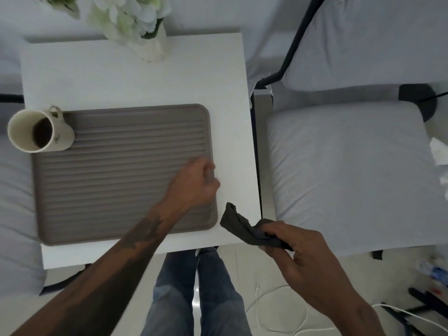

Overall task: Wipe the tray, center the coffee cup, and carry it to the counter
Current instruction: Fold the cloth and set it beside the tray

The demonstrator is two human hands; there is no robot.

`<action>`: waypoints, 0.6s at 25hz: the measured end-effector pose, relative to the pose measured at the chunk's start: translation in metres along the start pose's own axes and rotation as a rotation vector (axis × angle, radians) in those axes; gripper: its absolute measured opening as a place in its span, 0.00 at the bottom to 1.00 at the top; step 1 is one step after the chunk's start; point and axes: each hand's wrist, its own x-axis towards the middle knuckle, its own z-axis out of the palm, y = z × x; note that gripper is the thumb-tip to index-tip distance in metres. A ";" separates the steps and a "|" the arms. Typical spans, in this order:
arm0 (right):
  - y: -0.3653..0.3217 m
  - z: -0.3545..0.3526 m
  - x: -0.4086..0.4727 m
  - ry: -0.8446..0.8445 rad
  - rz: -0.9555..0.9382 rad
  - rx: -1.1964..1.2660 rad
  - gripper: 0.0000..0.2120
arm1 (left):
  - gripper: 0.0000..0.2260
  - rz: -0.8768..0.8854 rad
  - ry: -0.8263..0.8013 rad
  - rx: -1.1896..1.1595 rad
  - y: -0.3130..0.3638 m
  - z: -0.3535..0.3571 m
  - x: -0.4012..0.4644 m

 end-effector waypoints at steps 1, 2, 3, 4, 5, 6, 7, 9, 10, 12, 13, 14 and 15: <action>-0.001 -0.002 0.003 -0.017 -0.003 0.007 0.09 | 0.21 0.136 -0.176 -0.037 0.002 -0.012 -0.018; -0.001 -0.004 0.006 -0.033 -0.001 0.011 0.08 | 0.30 0.226 -0.359 -0.025 0.007 -0.021 -0.038; 0.000 -0.006 0.010 -0.046 0.004 0.018 0.08 | 0.36 0.272 -0.484 0.033 0.011 -0.027 -0.055; 0.002 -0.008 0.015 -0.061 0.010 0.030 0.08 | 0.37 0.304 -0.512 0.096 0.010 -0.028 -0.067; 0.004 -0.011 0.021 -0.078 0.009 0.042 0.09 | 0.34 0.339 -0.457 0.149 0.007 -0.026 -0.072; 0.008 -0.014 0.027 -0.091 0.007 0.056 0.09 | 0.28 0.377 -0.382 0.172 0.005 -0.025 -0.070; 0.012 -0.017 0.035 -0.096 0.004 0.067 0.09 | 0.20 0.402 -0.312 0.171 0.006 -0.027 -0.067; 0.022 -0.025 0.056 -0.095 0.004 0.043 0.09 | 0.12 0.461 -0.190 0.138 0.006 -0.032 -0.053; 0.026 -0.031 0.067 -0.088 -0.006 0.011 0.09 | 0.12 0.516 -0.118 0.125 0.007 -0.034 -0.046; 0.030 -0.044 0.092 -0.019 -0.092 -0.090 0.09 | 0.11 0.544 -0.018 0.107 0.018 -0.040 -0.033; 0.029 -0.051 0.103 0.029 -0.138 -0.136 0.09 | 0.10 0.532 0.013 0.092 0.025 -0.042 -0.028; 0.026 -0.058 0.112 0.085 -0.171 -0.165 0.09 | 0.09 0.534 0.060 0.093 0.033 -0.045 -0.023; 0.023 -0.063 0.120 0.156 -0.203 -0.178 0.09 | 0.09 0.563 0.133 0.107 0.039 -0.046 -0.019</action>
